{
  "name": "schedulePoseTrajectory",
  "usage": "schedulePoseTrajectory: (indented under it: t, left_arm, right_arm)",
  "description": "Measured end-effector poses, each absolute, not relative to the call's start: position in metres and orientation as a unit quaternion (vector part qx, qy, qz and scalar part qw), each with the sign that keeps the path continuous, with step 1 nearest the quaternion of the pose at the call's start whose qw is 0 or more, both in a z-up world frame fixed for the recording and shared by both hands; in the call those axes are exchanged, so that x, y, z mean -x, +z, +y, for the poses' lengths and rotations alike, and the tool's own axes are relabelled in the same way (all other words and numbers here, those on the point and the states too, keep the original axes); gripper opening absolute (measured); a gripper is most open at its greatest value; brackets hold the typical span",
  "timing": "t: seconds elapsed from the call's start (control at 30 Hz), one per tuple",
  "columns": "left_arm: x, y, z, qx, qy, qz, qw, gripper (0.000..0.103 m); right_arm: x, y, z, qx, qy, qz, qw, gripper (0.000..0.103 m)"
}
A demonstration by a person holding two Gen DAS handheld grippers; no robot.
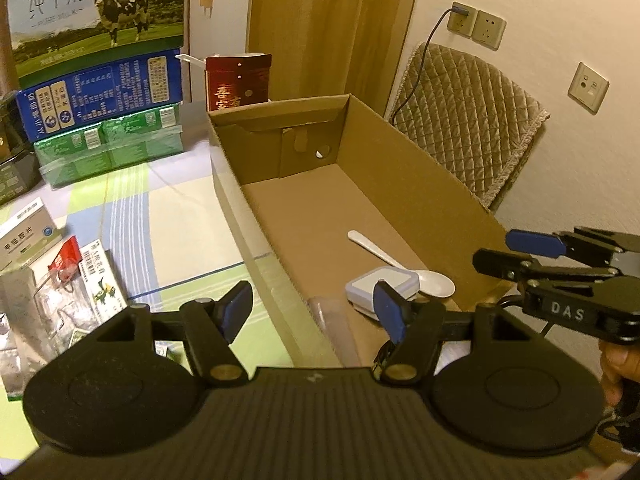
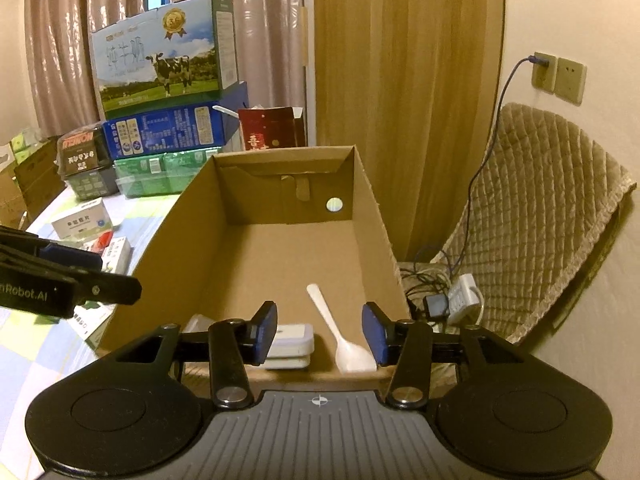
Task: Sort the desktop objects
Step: 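Open the right tool to drop the white spoon into the cardboard box, then withdraw both tools from the cardboard box toward the table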
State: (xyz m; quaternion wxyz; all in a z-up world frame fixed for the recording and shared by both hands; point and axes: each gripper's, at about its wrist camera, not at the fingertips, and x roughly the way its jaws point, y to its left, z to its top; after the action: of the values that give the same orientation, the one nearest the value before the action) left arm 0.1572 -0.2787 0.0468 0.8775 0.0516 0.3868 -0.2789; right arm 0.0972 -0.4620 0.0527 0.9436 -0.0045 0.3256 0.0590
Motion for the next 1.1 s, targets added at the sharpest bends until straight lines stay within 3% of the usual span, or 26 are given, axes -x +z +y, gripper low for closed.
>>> schedulePoseTrajectory:
  t: [0.33, 0.6, 0.73, 0.93, 1.1]
  left_arm:
    - [-0.134, 0.060, -0.256, -0.053, -0.267, 0.381, 0.884, 0.067]
    - [-0.110, 0.067, -0.230, -0.048, -0.253, 0.380, 0.889, 0.075]
    - [-0.099, 0.070, -0.216, -0.049, -0.246, 0.377, 0.892, 0.081]
    - [-0.083, 0.078, -0.188, -0.044, -0.231, 0.369, 0.899, 0.097]
    - [-0.069, 0.081, -0.155, -0.053, -0.208, 0.361, 0.908, 0.102]
  right_arm:
    - [-0.068, 0.064, -0.444, -0.003, 0.070, 0.318, 0.946, 0.061]
    - [-0.046, 0.078, -0.427, -0.005, 0.081, 0.307, 0.948, 0.080]
    - [-0.038, 0.084, -0.416, -0.006, 0.088, 0.303, 0.949, 0.086]
    - [-0.026, 0.089, -0.395, 0.001, 0.104, 0.298, 0.949, 0.097]
    - [-0.018, 0.092, -0.374, 0.010, 0.120, 0.297, 0.947, 0.101]
